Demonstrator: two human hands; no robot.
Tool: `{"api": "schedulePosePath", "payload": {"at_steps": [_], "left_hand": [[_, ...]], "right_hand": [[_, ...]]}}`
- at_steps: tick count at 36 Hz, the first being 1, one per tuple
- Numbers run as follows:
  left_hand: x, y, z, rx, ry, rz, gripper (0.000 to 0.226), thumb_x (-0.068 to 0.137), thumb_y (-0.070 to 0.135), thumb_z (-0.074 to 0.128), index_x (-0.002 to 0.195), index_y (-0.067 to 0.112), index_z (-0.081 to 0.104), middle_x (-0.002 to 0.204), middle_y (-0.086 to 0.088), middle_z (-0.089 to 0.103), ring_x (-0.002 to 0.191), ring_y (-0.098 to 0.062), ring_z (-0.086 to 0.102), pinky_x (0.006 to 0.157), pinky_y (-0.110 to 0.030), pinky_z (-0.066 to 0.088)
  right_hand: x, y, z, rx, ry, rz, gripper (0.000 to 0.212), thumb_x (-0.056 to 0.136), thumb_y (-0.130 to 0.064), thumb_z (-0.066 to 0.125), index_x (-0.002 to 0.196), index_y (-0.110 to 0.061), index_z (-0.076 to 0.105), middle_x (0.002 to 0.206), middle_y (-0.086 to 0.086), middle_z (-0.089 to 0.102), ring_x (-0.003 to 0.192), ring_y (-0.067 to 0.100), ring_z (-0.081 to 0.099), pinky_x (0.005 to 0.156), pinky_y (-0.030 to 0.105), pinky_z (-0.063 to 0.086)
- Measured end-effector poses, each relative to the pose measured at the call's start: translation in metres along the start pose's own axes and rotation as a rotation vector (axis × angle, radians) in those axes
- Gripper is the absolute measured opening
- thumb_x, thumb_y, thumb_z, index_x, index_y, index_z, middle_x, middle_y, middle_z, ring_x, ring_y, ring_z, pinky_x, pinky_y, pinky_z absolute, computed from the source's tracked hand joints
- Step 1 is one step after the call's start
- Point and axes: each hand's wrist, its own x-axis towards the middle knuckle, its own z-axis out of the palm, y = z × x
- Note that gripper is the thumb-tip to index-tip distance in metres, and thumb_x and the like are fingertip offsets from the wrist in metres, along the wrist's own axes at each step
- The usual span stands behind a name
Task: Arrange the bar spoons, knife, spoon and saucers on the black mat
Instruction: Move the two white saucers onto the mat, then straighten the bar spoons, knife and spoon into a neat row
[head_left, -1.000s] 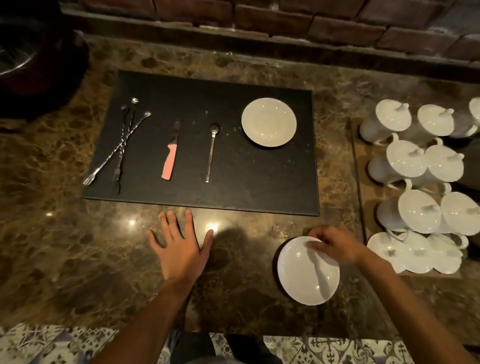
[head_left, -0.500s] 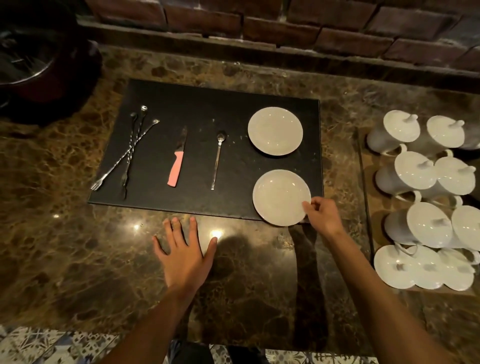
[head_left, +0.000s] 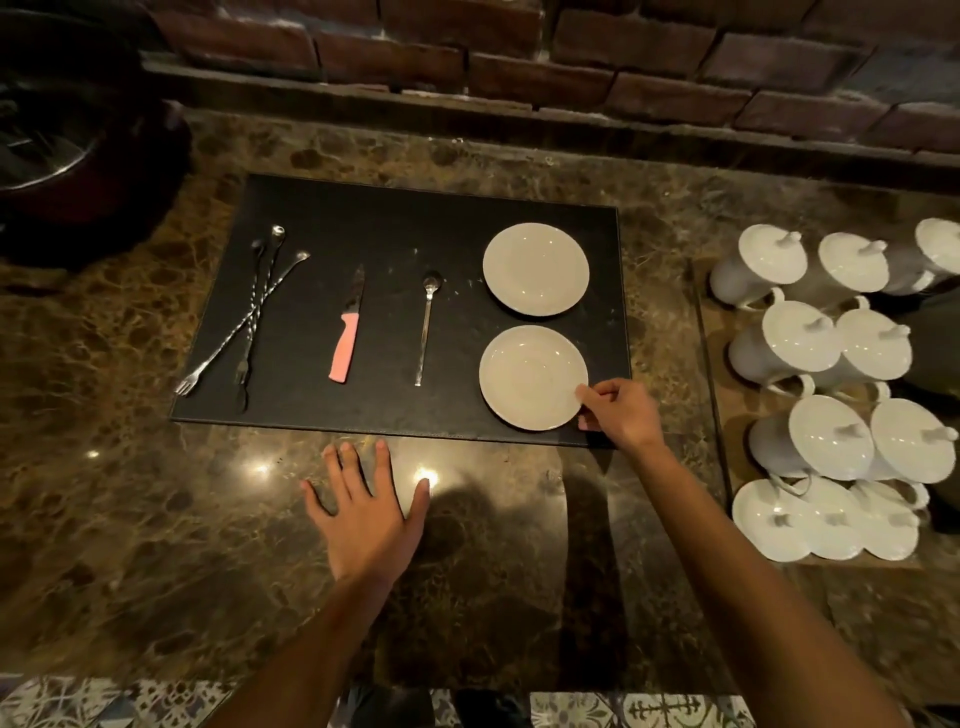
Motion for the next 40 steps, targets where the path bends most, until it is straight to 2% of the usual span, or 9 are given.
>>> {"api": "schedulePosePath", "payload": {"at_steps": [5, 8, 10, 15, 21, 24, 27, 35, 40], "left_hand": [[-0.003, 0.001, -0.008, -0.023, -0.022, 0.0, 0.084, 0.091, 0.07, 0.007, 0.162, 0.026, 0.015, 0.17, -0.016, 0.012, 0.159, -0.032, -0.001, 0.123, -0.062, -0.003], [-0.006, -0.003, -0.018, -0.089, -0.054, 0.037, 0.081, 0.09, 0.067, 0.009, 0.161, 0.029, 0.018, 0.171, -0.014, 0.01, 0.159, -0.029, -0.002, 0.123, -0.058, -0.005], [-0.008, -0.015, -0.028, -0.147, -0.044, 0.082, 0.078, 0.091, 0.064, 0.014, 0.158, 0.029, 0.031, 0.168, -0.014, 0.022, 0.159, -0.028, 0.009, 0.124, -0.056, -0.001], [0.003, -0.072, -0.052, -0.228, 0.109, 0.163, 0.063, 0.094, 0.051, 0.03, 0.141, 0.019, 0.059, 0.145, -0.011, 0.058, 0.141, -0.033, 0.047, 0.12, -0.06, 0.026], [0.072, -0.177, -0.084, -0.204, 0.281, 0.197, 0.052, 0.1, 0.045, 0.033, 0.144, 0.028, 0.054, 0.152, -0.002, 0.051, 0.147, -0.026, 0.039, 0.121, -0.055, 0.022], [0.117, -0.216, -0.099, -0.169, 0.346, 0.202, 0.048, 0.102, 0.043, 0.034, 0.147, 0.034, 0.048, 0.154, 0.001, 0.048, 0.147, -0.023, 0.037, 0.12, -0.051, 0.023], [0.158, -0.245, -0.112, -0.142, 0.323, 0.191, 0.049, 0.104, 0.045, 0.029, 0.15, 0.037, 0.043, 0.159, 0.004, 0.043, 0.15, -0.021, 0.032, 0.121, -0.049, 0.021], [0.242, -0.264, -0.114, -0.115, 0.206, 0.311, 0.055, 0.104, 0.051, 0.017, 0.157, 0.042, 0.029, 0.168, 0.006, 0.026, 0.158, -0.022, 0.016, 0.126, -0.054, 0.016], [0.284, -0.261, -0.107, -0.104, 0.207, 0.347, 0.053, 0.104, 0.052, 0.02, 0.156, 0.043, 0.031, 0.169, 0.006, 0.025, 0.157, -0.024, 0.018, 0.126, -0.056, 0.015]], "right_hand": [[-0.028, 0.005, -0.01, -0.071, 0.123, -0.043, 0.017, 0.088, -0.033, 0.068, 0.082, -0.023, 0.057, 0.071, -0.006, 0.063, 0.073, 0.017, 0.067, 0.072, 0.035, 0.057], [-0.048, 0.005, -0.005, -0.091, 0.127, -0.098, 0.013, 0.089, -0.03, 0.068, 0.087, -0.018, 0.064, 0.069, -0.006, 0.064, 0.069, 0.012, 0.064, 0.067, 0.029, 0.053], [-0.062, 0.0, 0.005, -0.094, 0.093, -0.116, 0.014, 0.089, -0.03, 0.068, 0.093, -0.016, 0.066, 0.073, -0.004, 0.067, 0.071, 0.01, 0.064, 0.067, 0.027, 0.051], [-0.094, -0.033, 0.055, -0.047, -0.047, -0.136, 0.012, 0.089, -0.031, 0.066, 0.092, -0.019, 0.069, 0.083, -0.003, 0.069, 0.081, 0.012, 0.065, 0.071, 0.025, 0.05], [-0.129, -0.09, 0.143, 0.085, -0.134, -0.189, 0.012, 0.088, -0.015, 0.069, 0.097, -0.007, 0.066, 0.069, 0.008, 0.056, 0.065, 0.019, 0.055, 0.065, 0.028, 0.049], [-0.135, -0.117, 0.189, 0.073, -0.157, -0.209, 0.008, 0.087, -0.015, 0.07, 0.092, -0.01, 0.068, 0.069, 0.006, 0.06, 0.069, 0.024, 0.06, 0.077, 0.043, 0.053], [-0.133, -0.144, 0.23, 0.05, -0.183, -0.228, 0.004, 0.087, -0.015, 0.069, 0.089, -0.015, 0.071, 0.071, 0.003, 0.065, 0.078, 0.03, 0.068, 0.083, 0.048, 0.056], [-0.109, -0.201, 0.305, -0.02, -0.144, -0.277, 0.02, 0.082, -0.007, 0.058, 0.076, -0.022, 0.069, 0.076, 0.001, 0.074, 0.075, 0.022, 0.069, 0.081, 0.035, 0.055], [-0.084, -0.228, 0.334, -0.101, -0.072, -0.319, 0.003, 0.086, -0.017, 0.066, 0.086, -0.017, 0.069, 0.07, -0.004, 0.067, 0.075, 0.015, 0.064, 0.078, 0.025, 0.048]]}}
